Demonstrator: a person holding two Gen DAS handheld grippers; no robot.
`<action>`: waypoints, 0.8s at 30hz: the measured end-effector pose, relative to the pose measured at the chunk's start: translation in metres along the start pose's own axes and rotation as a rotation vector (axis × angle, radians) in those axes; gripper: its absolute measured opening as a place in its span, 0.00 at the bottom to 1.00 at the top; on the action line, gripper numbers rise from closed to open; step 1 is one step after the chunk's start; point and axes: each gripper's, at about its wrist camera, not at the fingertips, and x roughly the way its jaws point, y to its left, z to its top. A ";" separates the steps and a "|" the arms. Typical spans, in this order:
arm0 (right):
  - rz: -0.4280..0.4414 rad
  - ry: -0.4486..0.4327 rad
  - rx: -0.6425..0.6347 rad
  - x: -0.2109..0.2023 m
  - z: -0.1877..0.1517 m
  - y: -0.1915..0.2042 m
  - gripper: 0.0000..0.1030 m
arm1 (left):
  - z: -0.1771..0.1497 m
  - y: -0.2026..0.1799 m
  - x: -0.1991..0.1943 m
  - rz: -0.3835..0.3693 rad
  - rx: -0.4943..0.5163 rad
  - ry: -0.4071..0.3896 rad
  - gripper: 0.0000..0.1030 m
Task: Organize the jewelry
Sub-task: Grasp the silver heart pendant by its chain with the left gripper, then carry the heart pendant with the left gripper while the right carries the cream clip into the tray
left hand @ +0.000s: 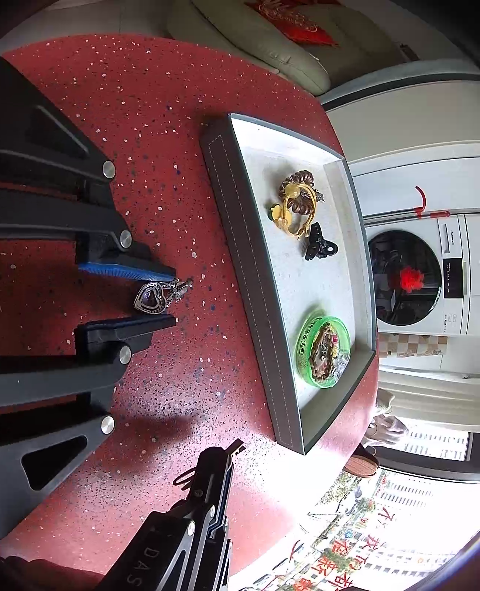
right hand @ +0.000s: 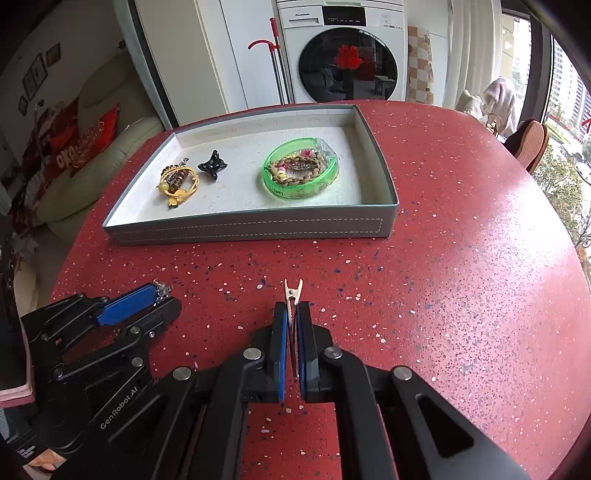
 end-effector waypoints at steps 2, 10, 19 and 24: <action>0.003 -0.003 0.001 -0.002 0.000 0.000 0.05 | 0.000 0.003 -0.001 -0.014 -0.015 0.005 0.36; 0.020 -0.016 0.008 -0.009 0.001 0.002 0.05 | 0.001 0.011 -0.012 -0.026 -0.040 -0.012 0.36; 0.031 -0.034 0.017 -0.018 0.004 0.003 0.05 | 0.007 0.019 -0.027 -0.037 -0.057 -0.049 0.36; 0.040 -0.048 0.019 -0.025 0.005 0.002 0.05 | 0.007 0.026 -0.038 -0.044 -0.066 -0.064 0.36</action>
